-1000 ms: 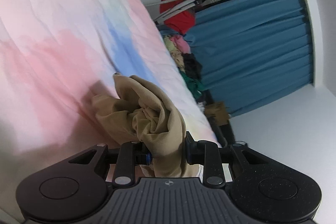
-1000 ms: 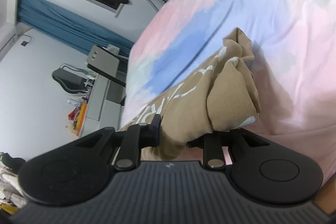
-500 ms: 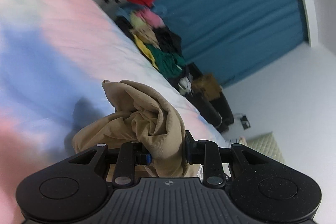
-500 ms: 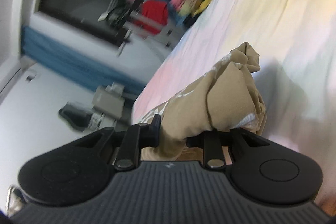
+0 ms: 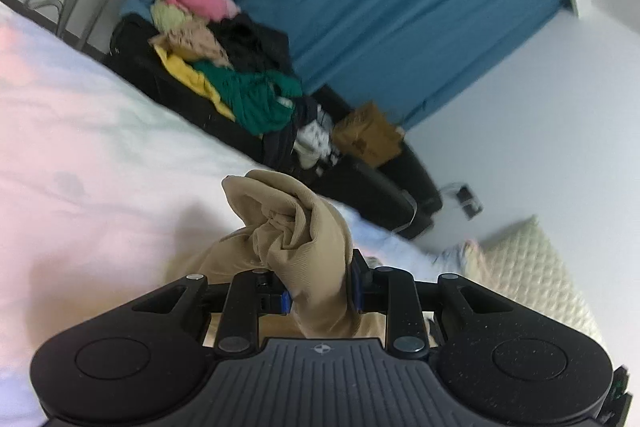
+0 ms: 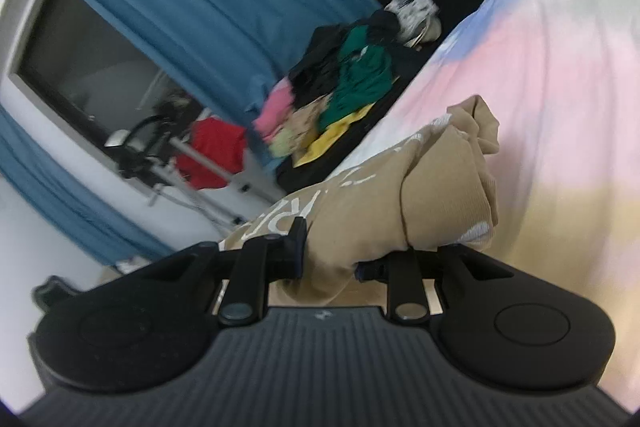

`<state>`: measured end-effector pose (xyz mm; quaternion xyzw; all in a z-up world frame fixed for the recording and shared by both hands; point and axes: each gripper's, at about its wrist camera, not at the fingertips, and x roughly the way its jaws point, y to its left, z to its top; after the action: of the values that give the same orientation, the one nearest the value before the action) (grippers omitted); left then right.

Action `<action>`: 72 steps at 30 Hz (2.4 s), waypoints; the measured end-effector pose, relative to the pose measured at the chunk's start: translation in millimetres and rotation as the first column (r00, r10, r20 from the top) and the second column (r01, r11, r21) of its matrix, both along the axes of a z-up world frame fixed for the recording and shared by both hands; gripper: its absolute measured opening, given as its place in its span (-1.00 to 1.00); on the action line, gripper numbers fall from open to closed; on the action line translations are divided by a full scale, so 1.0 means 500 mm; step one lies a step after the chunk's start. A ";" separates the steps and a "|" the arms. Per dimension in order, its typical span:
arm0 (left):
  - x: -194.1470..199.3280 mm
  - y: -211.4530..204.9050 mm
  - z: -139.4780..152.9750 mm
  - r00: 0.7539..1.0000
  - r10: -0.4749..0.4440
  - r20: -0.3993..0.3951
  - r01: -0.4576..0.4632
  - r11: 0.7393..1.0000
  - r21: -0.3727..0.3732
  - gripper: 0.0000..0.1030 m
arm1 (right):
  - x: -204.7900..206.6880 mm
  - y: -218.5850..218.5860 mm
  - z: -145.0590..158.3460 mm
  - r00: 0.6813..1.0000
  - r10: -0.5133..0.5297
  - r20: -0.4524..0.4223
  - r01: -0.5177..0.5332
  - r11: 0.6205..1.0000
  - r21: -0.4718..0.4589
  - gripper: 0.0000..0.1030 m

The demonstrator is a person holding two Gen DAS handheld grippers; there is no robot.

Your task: Fold clothes

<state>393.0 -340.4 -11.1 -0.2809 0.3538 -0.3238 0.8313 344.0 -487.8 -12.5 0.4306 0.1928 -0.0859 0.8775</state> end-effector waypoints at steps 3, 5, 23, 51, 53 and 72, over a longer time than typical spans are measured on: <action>-0.001 0.008 -0.077 0.999 -0.028 -0.041 0.029 0.999 0.016 -0.45 | -0.014 -0.001 -0.073 0.999 0.005 -0.032 -0.004 1.000 0.009 -0.50; -0.019 0.045 -0.134 0.996 -0.029 -0.084 0.030 1.000 0.001 -0.45 | -0.030 0.009 -0.123 0.999 0.015 -0.050 -0.014 0.999 0.031 -0.50; -0.182 0.167 -0.202 0.998 -0.028 -0.058 0.039 0.978 0.206 0.45 | -0.239 0.117 -0.276 0.967 -0.003 -0.253 0.079 0.954 0.288 -0.39; -0.752 0.341 0.305 0.831 -0.149 0.537 -0.095 0.912 0.400 0.99 | -0.627 0.448 0.275 0.999 -0.028 0.046 0.046 0.880 -0.472 0.79; -0.777 0.348 0.309 0.829 -0.147 0.539 -0.104 0.907 0.408 0.99 | -0.651 0.467 0.281 0.998 -0.031 0.064 0.059 0.861 -0.505 0.79; -0.926 0.401 0.287 0.758 -0.157 0.633 -0.143 0.907 0.396 0.99 | -0.725 0.576 0.240 0.991 -0.005 0.132 0.088 0.770 -0.631 0.79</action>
<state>-69.8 -140.1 132.3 0.0369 0.1048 -0.3202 0.9408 -18.3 -199.7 107.3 0.1177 0.0875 -0.1410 0.9791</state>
